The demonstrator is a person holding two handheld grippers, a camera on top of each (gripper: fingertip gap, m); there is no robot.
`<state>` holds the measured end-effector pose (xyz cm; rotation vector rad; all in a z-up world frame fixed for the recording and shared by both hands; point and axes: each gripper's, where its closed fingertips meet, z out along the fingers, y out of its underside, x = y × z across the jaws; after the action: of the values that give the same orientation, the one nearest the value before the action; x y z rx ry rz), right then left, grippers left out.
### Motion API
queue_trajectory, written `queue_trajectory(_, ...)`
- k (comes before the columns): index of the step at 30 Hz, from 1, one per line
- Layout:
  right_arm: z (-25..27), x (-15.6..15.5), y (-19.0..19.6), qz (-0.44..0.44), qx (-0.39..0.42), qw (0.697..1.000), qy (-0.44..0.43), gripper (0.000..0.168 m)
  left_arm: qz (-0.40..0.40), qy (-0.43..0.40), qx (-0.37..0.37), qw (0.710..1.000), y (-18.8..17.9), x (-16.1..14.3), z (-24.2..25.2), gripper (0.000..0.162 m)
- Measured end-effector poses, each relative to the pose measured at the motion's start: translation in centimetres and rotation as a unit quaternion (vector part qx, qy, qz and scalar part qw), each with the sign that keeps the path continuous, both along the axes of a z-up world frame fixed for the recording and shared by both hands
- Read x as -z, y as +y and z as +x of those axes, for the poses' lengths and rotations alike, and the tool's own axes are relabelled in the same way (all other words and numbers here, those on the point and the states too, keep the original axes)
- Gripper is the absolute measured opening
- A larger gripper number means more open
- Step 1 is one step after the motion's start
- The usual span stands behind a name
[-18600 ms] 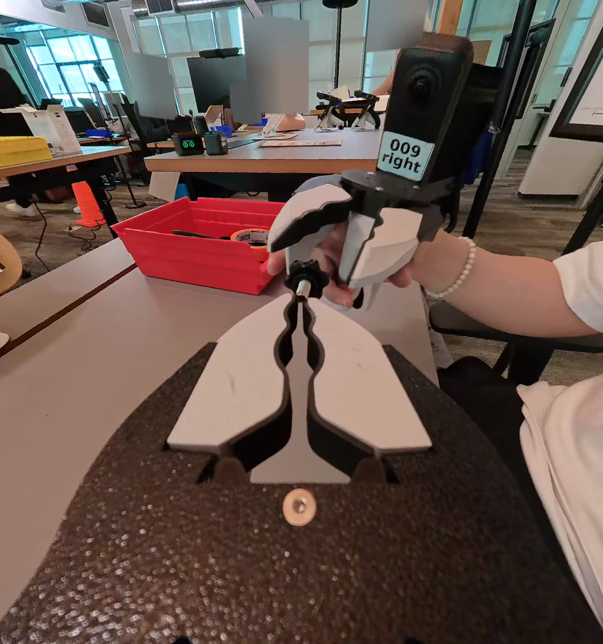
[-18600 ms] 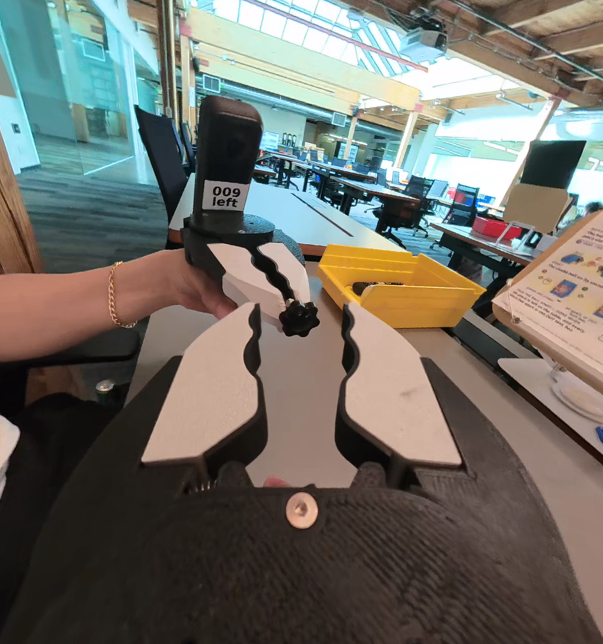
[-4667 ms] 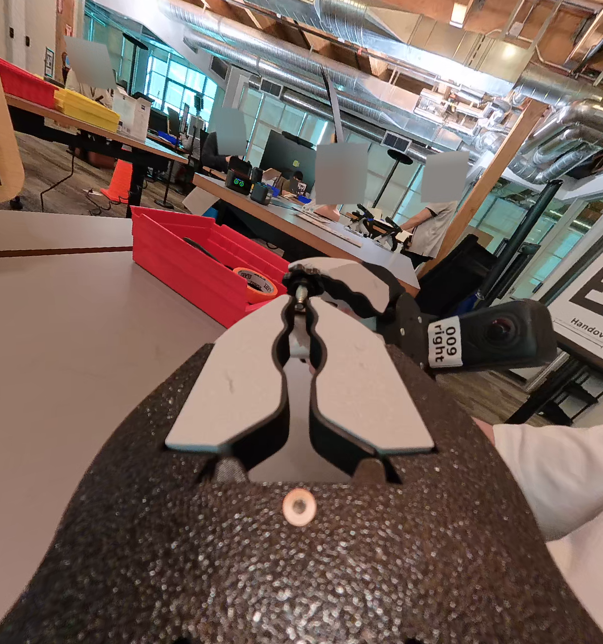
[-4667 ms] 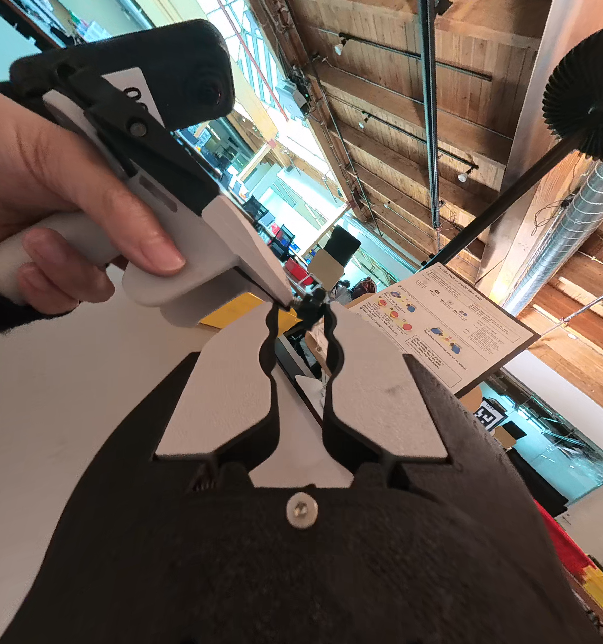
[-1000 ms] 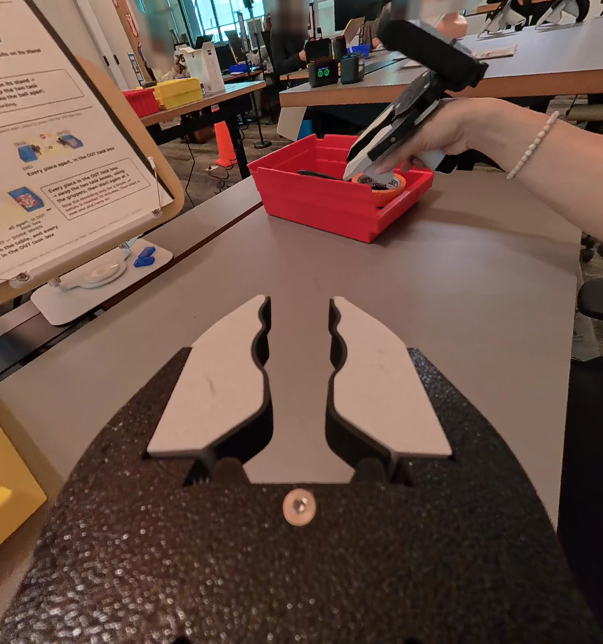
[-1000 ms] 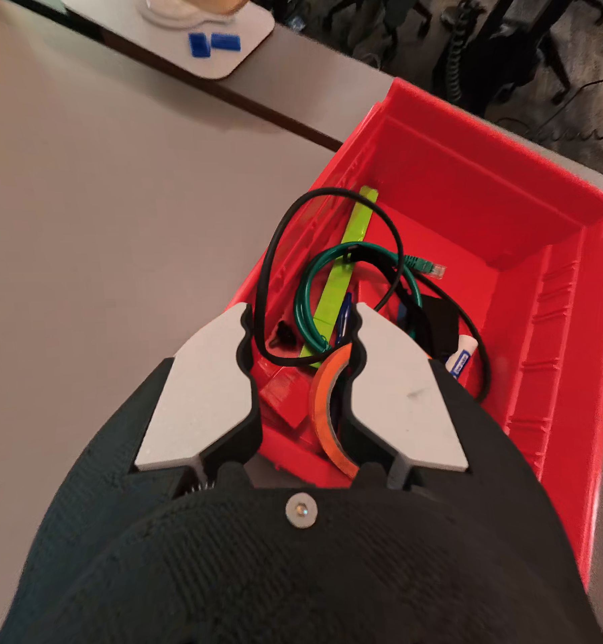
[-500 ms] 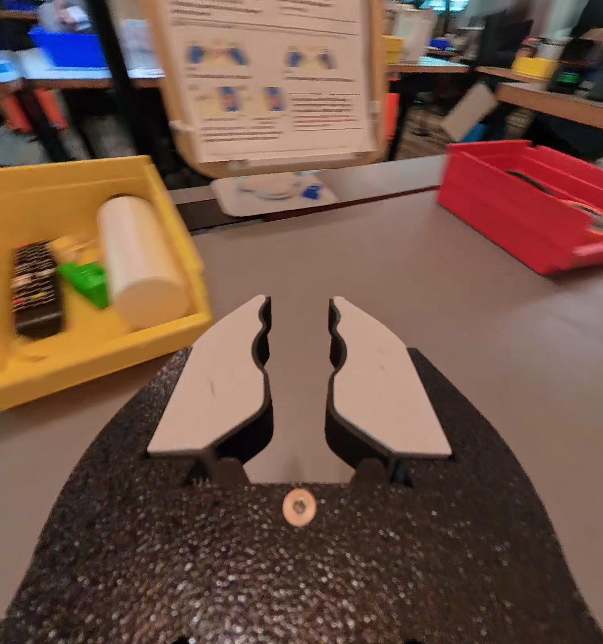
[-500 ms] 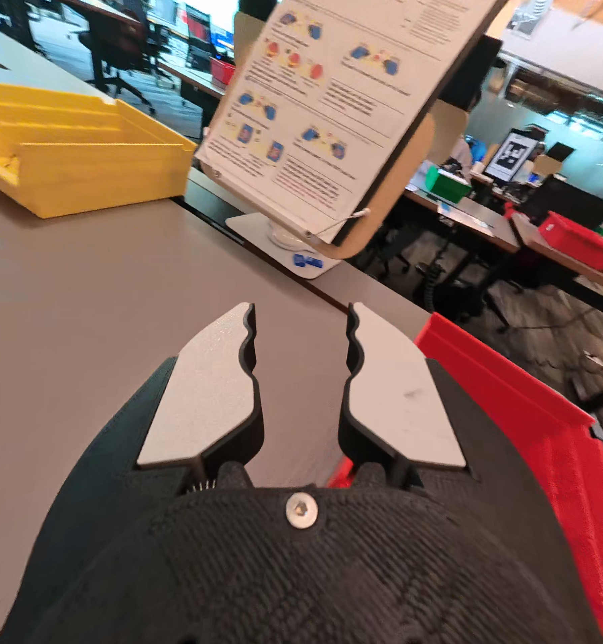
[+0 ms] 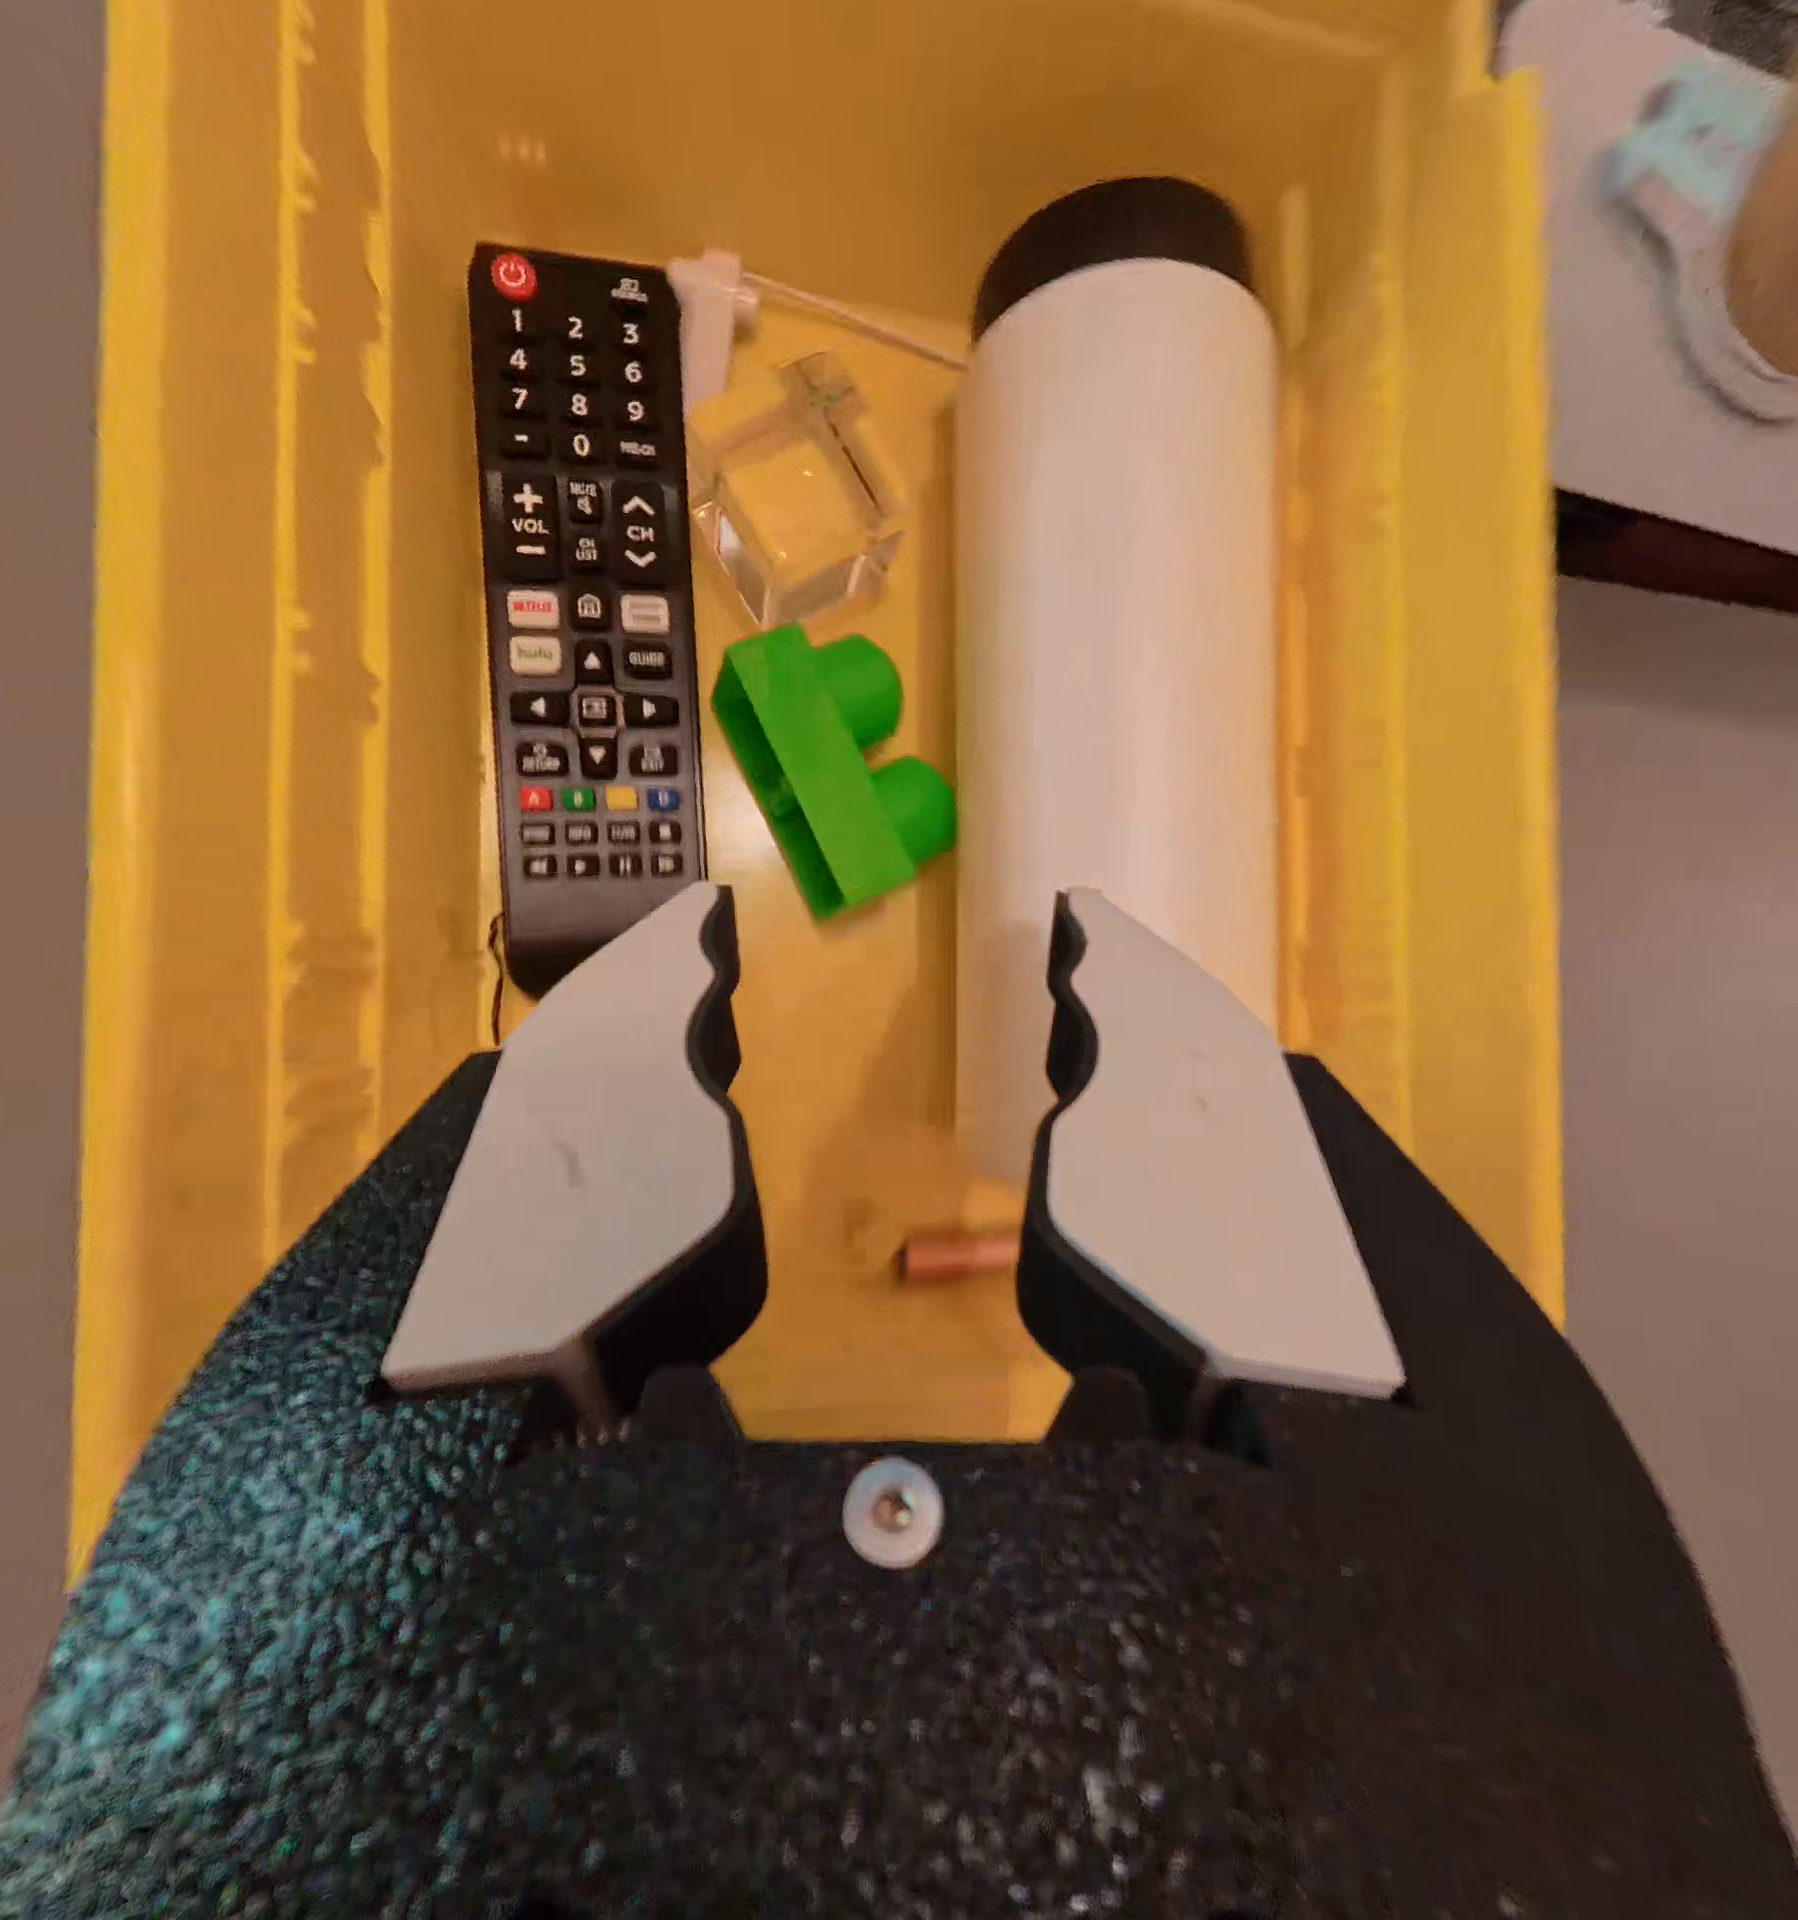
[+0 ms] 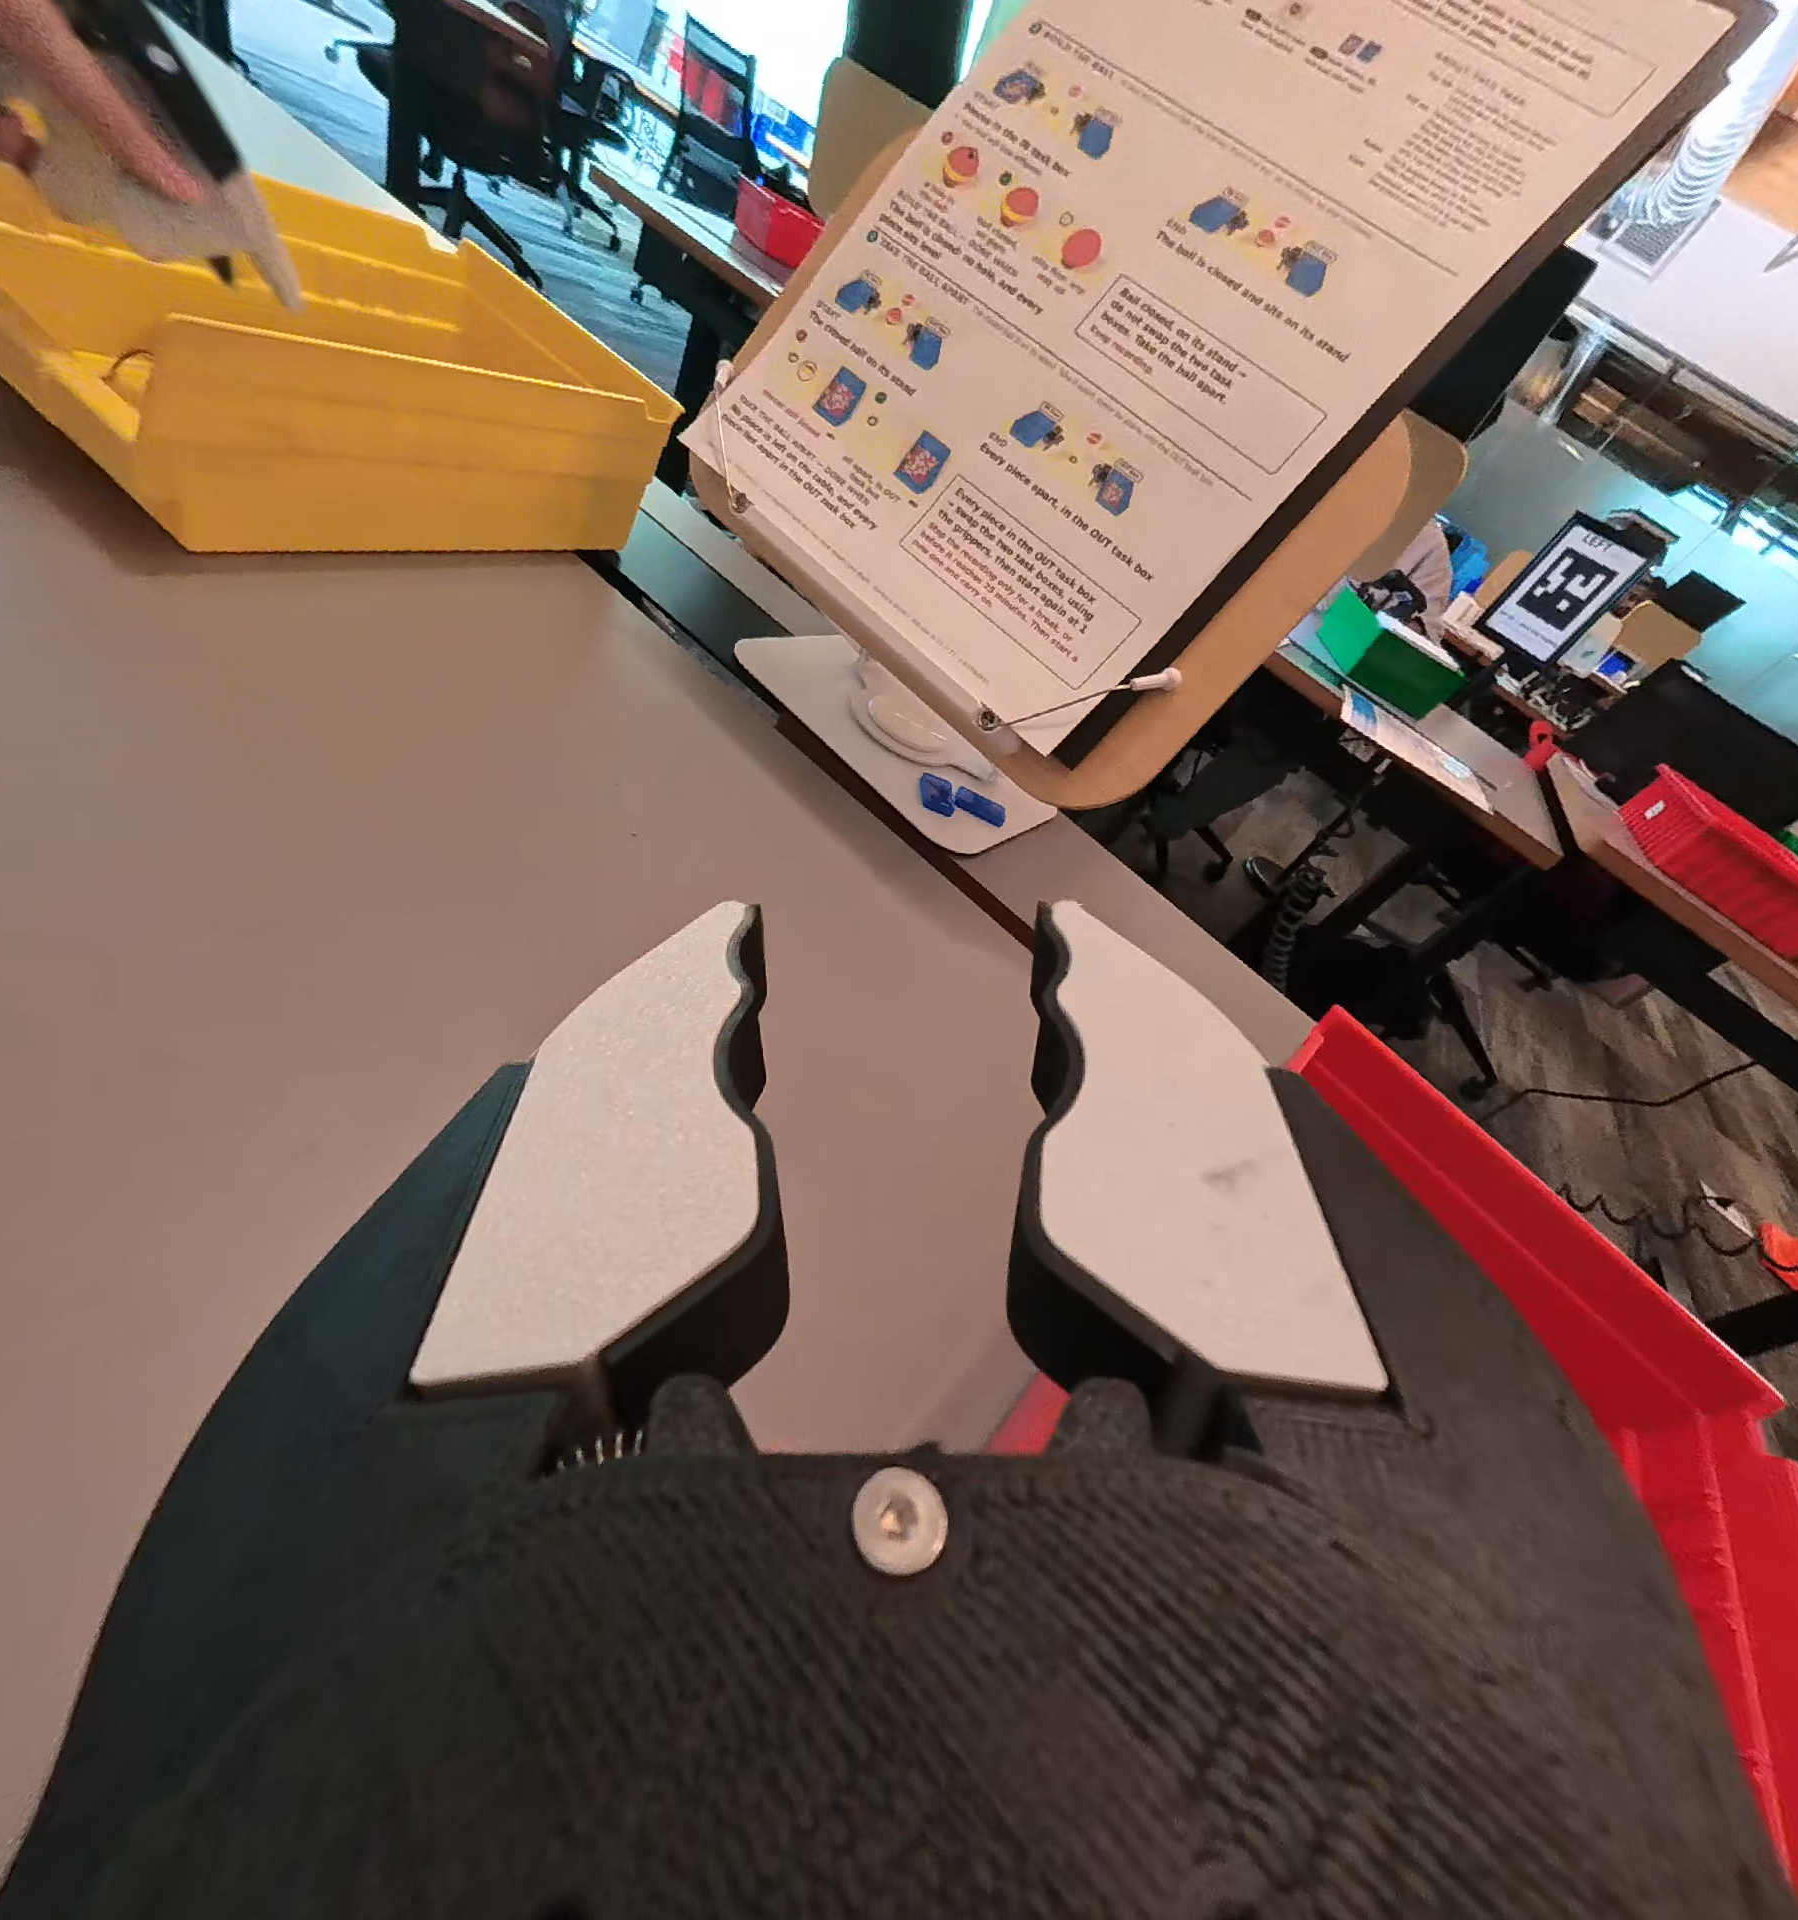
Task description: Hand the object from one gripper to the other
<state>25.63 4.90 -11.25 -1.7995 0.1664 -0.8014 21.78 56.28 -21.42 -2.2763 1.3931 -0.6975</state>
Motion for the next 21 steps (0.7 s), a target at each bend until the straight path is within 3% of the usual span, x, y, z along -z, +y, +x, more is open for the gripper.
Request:
queue_trajectory(4, 0.3, 0.7, -0.7, -0.01, 0.003, 1.0, 0.006, 0.049, 0.007, 0.07, -0.027, 0.997, 2.0, 2.1, 3.1, 0.057)
queue_trajectory(9, 1.0, 1.6, -1.4, -0.021, 0.007, 1.0, 0.014, 0.049, 0.044, 0.174, -0.066, 0.982, 3.8, 5.0, 3.2, 0.057)
queue_trajectory(14, 0.9, 2.2, -1.4, -0.031, -0.006, 0.999, 0.017, 0.049, 0.064, 0.175, -0.071, 0.98, 4.0, 5.2, 3.8, 0.046)
queue_trajectory(15, 0.9, 2.3, -1.3, -0.033, -0.008, 0.999, 0.017, 0.049, 0.067, 0.182, -0.059, 0.979, 3.8, 5.3, 3.6, 0.04)
queue_trajectory(16, 0.7, 2.4, -1.2, -0.034, -0.013, 0.999, 0.019, 0.049, 0.062, 0.185, -0.049, 0.98, 3.5, 5.4, 3.5, 0.022)
queue_trajectory(21, 0.0, 2.4, -0.8, -0.054, -0.035, 0.998, 0.001, 0.049, 0.062, 0.164, -0.025, 0.984, 2.8, 5.3, 3.3, 0.021)
